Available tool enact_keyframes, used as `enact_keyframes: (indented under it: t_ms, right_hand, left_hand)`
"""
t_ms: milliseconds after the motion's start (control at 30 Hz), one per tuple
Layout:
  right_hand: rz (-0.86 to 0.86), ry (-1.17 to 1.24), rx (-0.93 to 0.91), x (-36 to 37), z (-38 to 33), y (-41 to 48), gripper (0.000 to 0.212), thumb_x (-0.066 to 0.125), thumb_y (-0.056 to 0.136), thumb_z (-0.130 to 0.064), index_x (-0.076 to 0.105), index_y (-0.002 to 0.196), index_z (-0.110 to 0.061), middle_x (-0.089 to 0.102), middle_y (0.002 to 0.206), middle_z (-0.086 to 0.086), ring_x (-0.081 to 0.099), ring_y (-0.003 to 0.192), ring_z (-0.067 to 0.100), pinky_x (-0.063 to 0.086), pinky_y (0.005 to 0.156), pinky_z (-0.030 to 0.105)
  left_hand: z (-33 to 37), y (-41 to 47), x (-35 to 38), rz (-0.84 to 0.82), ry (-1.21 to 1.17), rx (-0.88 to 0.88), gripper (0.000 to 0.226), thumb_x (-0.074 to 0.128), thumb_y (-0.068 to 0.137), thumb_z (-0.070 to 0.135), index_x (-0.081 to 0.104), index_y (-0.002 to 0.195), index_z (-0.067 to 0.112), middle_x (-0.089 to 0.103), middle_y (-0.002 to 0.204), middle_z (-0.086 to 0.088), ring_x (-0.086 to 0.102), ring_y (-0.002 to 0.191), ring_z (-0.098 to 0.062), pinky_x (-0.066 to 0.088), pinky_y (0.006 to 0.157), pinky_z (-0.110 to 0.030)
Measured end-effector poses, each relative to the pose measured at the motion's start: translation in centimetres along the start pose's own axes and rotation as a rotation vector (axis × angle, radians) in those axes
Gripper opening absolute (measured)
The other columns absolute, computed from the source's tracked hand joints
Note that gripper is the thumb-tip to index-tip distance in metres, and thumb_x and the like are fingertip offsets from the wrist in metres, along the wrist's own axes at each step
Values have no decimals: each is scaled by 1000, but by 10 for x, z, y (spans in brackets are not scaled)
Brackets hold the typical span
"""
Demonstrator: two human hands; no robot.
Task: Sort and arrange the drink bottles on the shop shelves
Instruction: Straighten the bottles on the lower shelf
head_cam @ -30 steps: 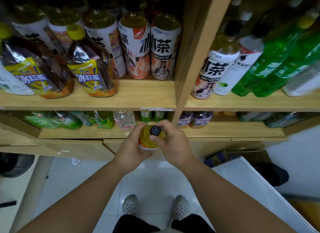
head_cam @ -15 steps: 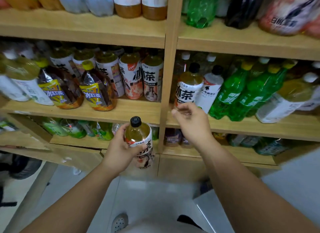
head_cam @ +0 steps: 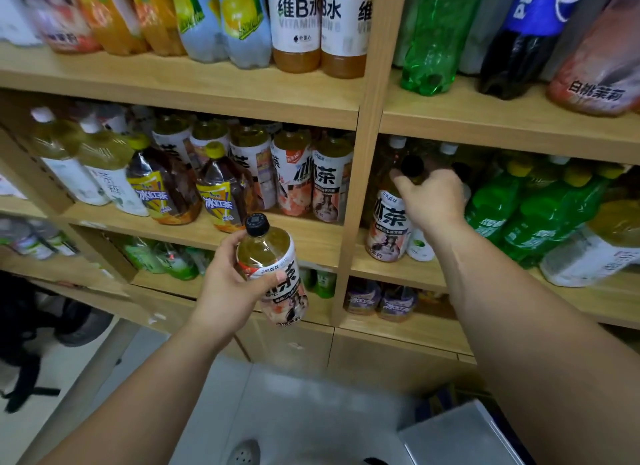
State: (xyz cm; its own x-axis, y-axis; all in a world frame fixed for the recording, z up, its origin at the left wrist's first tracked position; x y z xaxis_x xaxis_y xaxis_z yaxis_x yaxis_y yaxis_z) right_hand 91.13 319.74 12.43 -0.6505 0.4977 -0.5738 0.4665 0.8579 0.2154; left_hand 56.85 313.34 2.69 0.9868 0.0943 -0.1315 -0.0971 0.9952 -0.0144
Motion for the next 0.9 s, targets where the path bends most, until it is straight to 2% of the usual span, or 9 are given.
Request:
enact_keyframes:
  t_ms: [67,167,267,333,467,600,767,833,900]
  right_hand:
    - [19,-41,-10,-2,-1,-1,37,70,90,-49,67,91,-12,61,69,1,62,71,24,47,65,31]
    - [70,-141,-38,-3,-5,-8,41,69,91,-48,66,89,-8,65,78,9,64,75,27,45,62,30]
    - [144,-195,-60,-5,-9,-19,44,71,92,-43,66,106,-1,63,110,18,62,98,32,40,73,27]
    - [173,-206,-57,-6,-11,-28,45,70,93,-38,63,113,2,57,122,20,57,106,32,35,77,25]
    - [197,-160,-74,-11,-11,-46,40,72,93,-30,64,120,-2,56,118,13,58,106,28,44,84,29]
    - [263,-125,-28,-24,-5,-70,41,72,92,-33,64,123,-8,52,112,0,62,102,27,54,92,44]
    - [258,-31,63,-38,-7,-101,38,72,91,-35,65,122,-16,59,112,-1,63,91,23,58,84,53]
    - [214,-10,70,-37,-16,-112,28,71,91,-32,64,116,-22,62,108,4,64,85,27,59,78,54]
    - [178,-32,34,-34,-31,-120,23,72,92,-30,63,112,-25,63,102,7,62,78,25,59,72,45]
  left_hand:
    - [0,1,-5,12,-9,-5,78,89,71,2,52,133,32,72,113,11,70,105,-5,56,90,-30]
    - [-1,4,-12,0,-17,-18,77,89,71,3,52,131,34,72,112,13,70,104,-4,57,91,-32]
    - [0,16,-16,-51,20,-23,73,90,71,6,53,120,46,72,108,23,69,103,1,56,92,-34]
    - [6,28,-16,-101,23,-14,72,90,71,7,53,116,49,72,109,24,68,104,1,56,92,-34]
    - [18,61,-13,-186,7,-2,77,89,73,9,47,130,41,67,119,15,67,112,-9,58,85,-29]
    - [27,93,-6,-241,62,46,79,91,72,14,47,134,37,66,122,14,66,113,-9,57,95,-38]
    - [33,127,13,-351,190,103,83,91,73,27,44,141,32,65,121,14,65,111,-10,58,91,-36]
    - [38,139,21,-369,226,117,78,90,75,24,45,139,25,65,118,8,66,98,-7,58,72,-21]
    - [40,150,30,-387,248,105,75,87,79,17,46,140,17,63,115,1,65,76,-1,48,49,-8]
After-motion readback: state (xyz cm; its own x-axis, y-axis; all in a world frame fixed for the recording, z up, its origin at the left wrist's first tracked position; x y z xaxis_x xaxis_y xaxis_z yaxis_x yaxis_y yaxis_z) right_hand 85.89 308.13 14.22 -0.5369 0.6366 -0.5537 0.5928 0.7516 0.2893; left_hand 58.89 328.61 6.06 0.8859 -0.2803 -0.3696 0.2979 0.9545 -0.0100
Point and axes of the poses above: each hand's wrist, its own y-axis towards the middle knuckle, its own x-axis out of the palm, z = x × y, the point moved 9 cm from there along y, towards the middle knuckle
